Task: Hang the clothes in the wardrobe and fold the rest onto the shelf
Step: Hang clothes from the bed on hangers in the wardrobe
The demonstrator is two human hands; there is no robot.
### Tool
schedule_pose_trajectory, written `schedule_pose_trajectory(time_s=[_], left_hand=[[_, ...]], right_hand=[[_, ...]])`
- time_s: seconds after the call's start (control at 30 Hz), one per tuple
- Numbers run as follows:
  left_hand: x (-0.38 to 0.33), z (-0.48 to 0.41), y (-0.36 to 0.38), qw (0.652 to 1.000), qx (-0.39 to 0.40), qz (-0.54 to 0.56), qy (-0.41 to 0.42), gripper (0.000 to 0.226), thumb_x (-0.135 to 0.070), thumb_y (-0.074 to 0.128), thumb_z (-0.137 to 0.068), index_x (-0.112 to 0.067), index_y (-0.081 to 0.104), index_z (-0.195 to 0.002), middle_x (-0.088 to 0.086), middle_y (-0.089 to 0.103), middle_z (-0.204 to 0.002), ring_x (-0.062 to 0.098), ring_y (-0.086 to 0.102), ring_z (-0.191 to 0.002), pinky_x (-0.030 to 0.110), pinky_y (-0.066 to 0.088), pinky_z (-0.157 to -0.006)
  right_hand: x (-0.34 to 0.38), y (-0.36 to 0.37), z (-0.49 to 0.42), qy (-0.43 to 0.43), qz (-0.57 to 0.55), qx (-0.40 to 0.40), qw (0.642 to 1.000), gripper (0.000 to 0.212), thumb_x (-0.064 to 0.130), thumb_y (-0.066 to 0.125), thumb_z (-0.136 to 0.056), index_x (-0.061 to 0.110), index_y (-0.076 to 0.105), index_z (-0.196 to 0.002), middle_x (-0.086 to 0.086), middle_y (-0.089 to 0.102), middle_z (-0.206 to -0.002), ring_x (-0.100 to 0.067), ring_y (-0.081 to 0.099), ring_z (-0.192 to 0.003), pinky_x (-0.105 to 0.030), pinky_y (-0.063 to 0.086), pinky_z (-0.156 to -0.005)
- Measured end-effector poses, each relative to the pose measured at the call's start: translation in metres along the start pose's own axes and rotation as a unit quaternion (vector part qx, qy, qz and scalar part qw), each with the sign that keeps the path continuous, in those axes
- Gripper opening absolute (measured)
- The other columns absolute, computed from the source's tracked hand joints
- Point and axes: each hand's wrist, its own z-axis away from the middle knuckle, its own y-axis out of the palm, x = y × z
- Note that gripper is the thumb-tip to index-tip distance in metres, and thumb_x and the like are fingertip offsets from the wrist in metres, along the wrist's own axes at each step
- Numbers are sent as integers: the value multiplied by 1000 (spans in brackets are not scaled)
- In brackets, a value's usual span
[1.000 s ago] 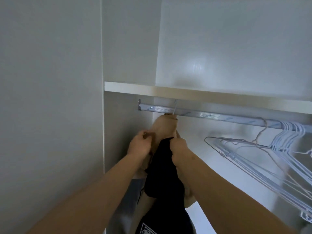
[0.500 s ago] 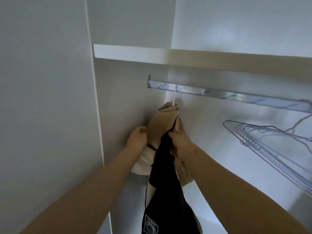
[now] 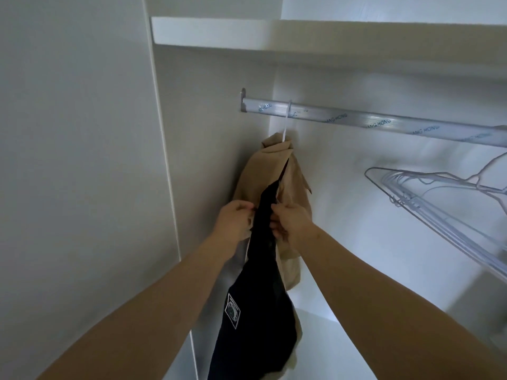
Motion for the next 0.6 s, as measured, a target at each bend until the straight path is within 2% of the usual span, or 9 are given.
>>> schedule_pose_trajectory(time_s=[0.13,0.2,0.27,0.37,0.53,0.6], left_hand=[[14,10,2,999,4,-37,36,18,-7,45,-93,-17,60,-90,7,61,-94,19,56,-85,29,46,-72],[23,19,2,998,7,-41,51,19,-7,46,-91,-20,60,-87,8,61,-99,21,56,-90,33,47,-79],[33,28,-3,996,-6,-63,66,21,-10,48,-89,-27,58,-83,1,62,-93,17,57,-85,29,47,-74],[48,41,-8,993,-33,-86,69,23,-12,49,-86,-32,54,-77,-7,58,-86,9,54,-75,22,39,-57],[75,78,-11,991,-89,-89,50,18,-12,51,-83,-29,52,-89,1,57,-97,20,57,-79,29,43,-61],[90,98,-11,995,-58,-78,29,15,-13,50,-87,-26,53,-93,1,57,-92,17,55,-72,27,40,-55]], right_hand=[[-17,-1,20,19,20,0,1000,18,11,47,-93,13,53,-76,-3,51,-64,-12,45,-49,-18,38,-39],[-28,-3,32,39,-2,-10,999,15,12,47,-93,14,53,-79,-3,51,-65,-13,45,-51,-21,39,-44],[-40,-4,45,62,-39,-22,997,13,18,49,-94,13,53,-82,-4,53,-69,-14,47,-56,-23,42,-50],[-58,-8,67,102,-98,-40,989,19,25,47,-96,11,53,-85,-5,53,-71,-15,48,-59,-23,44,-53],[-85,-20,113,127,-111,-56,984,14,13,46,-93,10,55,-84,-5,53,-69,-15,47,-57,-22,42,-53],[-97,-27,135,122,-122,-59,983,12,11,48,-93,9,56,-84,-5,53,-69,-15,46,-56,-23,41,-53]])
